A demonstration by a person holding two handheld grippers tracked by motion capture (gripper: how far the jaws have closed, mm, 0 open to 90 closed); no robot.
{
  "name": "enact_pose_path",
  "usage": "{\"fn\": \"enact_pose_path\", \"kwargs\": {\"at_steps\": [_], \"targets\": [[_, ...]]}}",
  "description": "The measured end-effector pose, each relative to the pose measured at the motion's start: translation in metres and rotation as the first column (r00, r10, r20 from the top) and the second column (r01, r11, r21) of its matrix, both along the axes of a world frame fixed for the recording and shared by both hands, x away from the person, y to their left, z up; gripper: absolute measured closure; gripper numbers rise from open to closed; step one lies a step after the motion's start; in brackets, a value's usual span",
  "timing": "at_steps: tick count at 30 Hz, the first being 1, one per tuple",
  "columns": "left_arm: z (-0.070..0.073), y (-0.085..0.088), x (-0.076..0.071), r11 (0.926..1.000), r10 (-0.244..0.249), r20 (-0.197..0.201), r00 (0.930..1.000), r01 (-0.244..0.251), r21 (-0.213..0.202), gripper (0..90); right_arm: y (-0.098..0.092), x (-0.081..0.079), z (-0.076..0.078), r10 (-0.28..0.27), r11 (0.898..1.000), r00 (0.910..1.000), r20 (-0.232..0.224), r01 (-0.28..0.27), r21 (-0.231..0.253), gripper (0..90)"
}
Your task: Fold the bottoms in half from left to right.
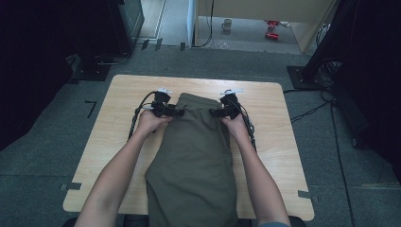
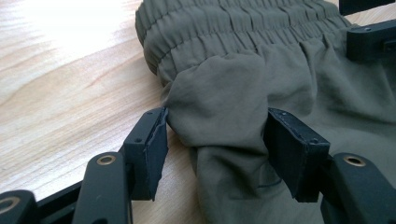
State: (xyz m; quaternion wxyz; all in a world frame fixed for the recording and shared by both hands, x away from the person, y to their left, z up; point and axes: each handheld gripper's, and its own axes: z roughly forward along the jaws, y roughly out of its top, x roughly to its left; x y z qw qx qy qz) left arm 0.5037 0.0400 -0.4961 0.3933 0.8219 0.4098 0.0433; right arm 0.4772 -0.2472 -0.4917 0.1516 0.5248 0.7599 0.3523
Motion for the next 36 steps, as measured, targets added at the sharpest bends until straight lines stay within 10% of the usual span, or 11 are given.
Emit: {"fn": "enact_pose_path", "kwargs": {"at_steps": [7, 20, 36], "targets": [[-0.006, -0.007, -0.003, 0.9993, -0.030, -0.016, 0.9994, 0.030, 0.023, 38.2, -0.012, -0.001, -0.018, -0.022, 0.999, 0.9983, -0.054, 0.024, 0.038, 21.3], [-0.012, -0.014, -0.003, 0.9994, -0.032, 0.023, 0.9992, 0.031, 0.018, 43.1, -0.006, -0.008, -0.024, 0.018, 1.000, 0.9985, 0.052, -0.017, -0.012, 41.3], [-0.007, -0.018, -0.006, 0.9995, -0.023, -0.028, 0.9994, 0.023, 0.019, 78.3, -0.014, -0.004, -0.025, -0.020, 0.996, 0.9996, 0.018, 0.018, 0.091, 73.7]]}}
